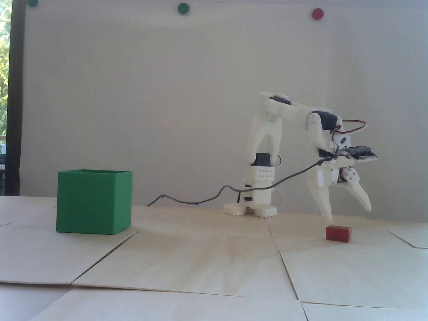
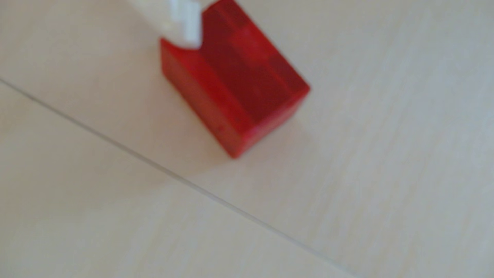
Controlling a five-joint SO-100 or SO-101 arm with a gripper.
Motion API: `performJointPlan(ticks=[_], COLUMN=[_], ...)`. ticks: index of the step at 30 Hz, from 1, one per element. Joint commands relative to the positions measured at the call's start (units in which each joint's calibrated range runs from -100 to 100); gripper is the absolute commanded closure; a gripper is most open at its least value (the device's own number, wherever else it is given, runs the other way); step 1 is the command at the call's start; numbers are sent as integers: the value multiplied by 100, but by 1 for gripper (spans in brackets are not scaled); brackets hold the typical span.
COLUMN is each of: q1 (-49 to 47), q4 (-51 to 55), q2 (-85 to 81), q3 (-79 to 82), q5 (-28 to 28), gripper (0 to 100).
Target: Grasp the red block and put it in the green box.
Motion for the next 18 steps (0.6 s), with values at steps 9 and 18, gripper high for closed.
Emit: performJointPlan(ticks=[9, 18], q1=[305, 772], q4=[-150, -74], q2=[165, 94], q3=[-145, -482], q5=[54, 59], gripper=[61, 61])
